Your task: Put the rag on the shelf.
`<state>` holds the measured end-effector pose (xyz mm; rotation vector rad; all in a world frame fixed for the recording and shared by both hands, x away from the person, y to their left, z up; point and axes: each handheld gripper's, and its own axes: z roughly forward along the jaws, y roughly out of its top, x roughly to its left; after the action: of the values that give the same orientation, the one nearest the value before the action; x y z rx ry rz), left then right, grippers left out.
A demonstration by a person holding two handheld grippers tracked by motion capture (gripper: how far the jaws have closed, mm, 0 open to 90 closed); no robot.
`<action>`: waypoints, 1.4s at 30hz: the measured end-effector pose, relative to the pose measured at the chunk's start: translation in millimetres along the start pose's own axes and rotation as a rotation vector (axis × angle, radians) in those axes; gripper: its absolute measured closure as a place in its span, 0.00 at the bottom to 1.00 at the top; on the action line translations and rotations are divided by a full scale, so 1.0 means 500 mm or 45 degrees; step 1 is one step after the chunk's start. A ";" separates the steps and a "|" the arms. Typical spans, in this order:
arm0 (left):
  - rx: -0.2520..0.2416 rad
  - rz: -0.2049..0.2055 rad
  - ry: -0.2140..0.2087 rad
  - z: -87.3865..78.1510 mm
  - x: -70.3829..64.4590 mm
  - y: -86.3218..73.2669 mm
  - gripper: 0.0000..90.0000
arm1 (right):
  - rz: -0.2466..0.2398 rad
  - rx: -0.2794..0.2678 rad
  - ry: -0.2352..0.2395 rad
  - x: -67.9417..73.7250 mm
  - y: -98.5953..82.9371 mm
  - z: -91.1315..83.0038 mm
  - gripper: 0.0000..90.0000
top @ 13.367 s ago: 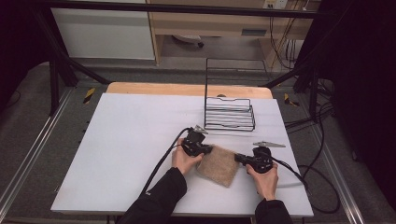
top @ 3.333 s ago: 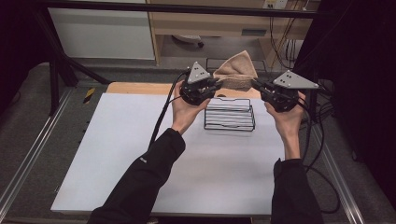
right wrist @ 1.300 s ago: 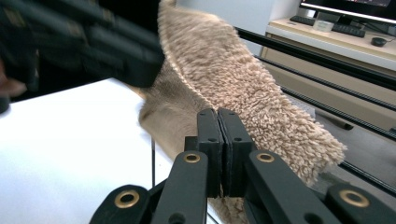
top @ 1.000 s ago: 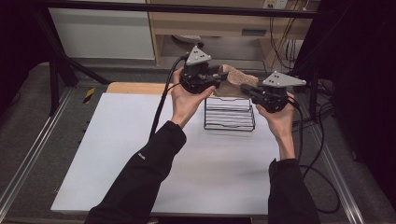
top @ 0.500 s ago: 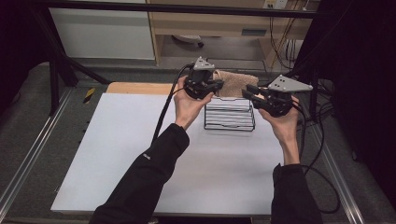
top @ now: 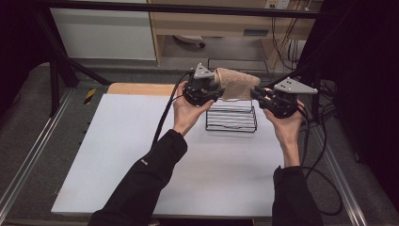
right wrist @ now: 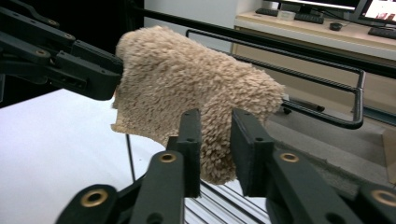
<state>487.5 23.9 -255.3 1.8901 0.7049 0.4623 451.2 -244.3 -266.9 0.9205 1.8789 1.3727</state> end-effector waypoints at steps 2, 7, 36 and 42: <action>0.002 0.007 0.000 -0.011 0.001 -0.007 0.67 | 0.006 -0.007 0.004 0.006 0.000 -0.007 0.75; 0.017 0.015 -0.006 -0.039 0.005 -0.032 0.56 | 0.036 -0.001 0.008 0.020 -0.007 -0.020 0.61; 0.161 -0.159 0.035 -0.251 0.116 -0.381 0.16 | 0.232 0.154 0.117 0.077 -0.169 -0.033 0.04; 0.192 -0.204 0.085 -0.302 0.140 -0.450 0.15 | 0.267 0.211 0.160 0.092 -0.218 -0.033 0.02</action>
<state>390.2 242.8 -399.9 1.9463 0.9503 0.3803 393.6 -238.2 -371.1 1.1655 2.0636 1.4412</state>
